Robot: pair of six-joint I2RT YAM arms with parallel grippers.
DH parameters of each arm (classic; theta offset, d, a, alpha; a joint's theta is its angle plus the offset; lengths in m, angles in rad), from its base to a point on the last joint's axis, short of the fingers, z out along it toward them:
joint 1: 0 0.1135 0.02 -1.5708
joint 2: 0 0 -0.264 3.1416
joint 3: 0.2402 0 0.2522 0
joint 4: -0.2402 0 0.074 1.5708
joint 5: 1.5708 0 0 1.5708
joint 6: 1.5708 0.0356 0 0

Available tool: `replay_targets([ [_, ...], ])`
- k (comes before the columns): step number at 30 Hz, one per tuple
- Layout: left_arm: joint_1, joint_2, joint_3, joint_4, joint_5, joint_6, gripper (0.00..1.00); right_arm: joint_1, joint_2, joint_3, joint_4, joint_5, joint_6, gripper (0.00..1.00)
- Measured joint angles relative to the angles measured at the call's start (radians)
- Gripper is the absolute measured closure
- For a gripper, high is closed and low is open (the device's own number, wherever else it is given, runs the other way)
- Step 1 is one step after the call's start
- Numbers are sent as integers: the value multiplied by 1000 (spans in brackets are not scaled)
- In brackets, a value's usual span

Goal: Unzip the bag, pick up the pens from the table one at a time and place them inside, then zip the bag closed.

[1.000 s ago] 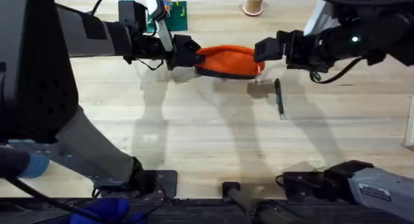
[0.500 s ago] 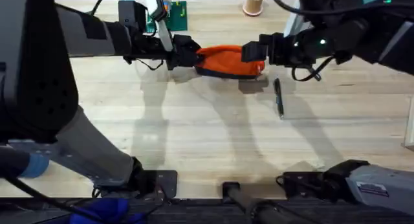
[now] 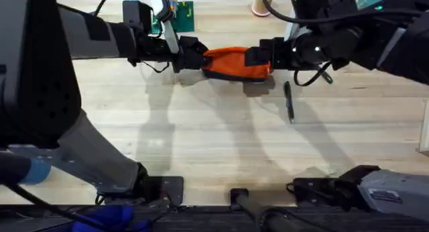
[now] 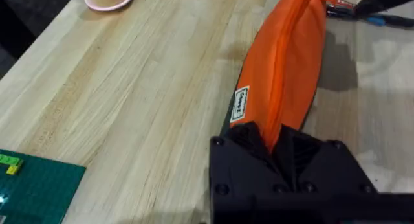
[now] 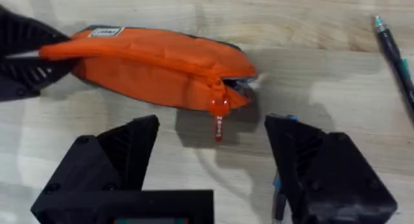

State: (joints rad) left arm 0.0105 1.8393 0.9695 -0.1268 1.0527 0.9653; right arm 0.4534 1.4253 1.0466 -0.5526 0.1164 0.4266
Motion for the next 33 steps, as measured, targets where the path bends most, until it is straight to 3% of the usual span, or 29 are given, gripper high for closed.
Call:
replay_targets([
  [11,0,0,0,-4,0,0,957,0,6,0,2,23,24,3],
  [27,0,0,0,-5,0,0,958,1,108,2,68,23,61,6],
  [33,0,0,0,-5,0,0,958,1,129,2,71,23,77,135],
])
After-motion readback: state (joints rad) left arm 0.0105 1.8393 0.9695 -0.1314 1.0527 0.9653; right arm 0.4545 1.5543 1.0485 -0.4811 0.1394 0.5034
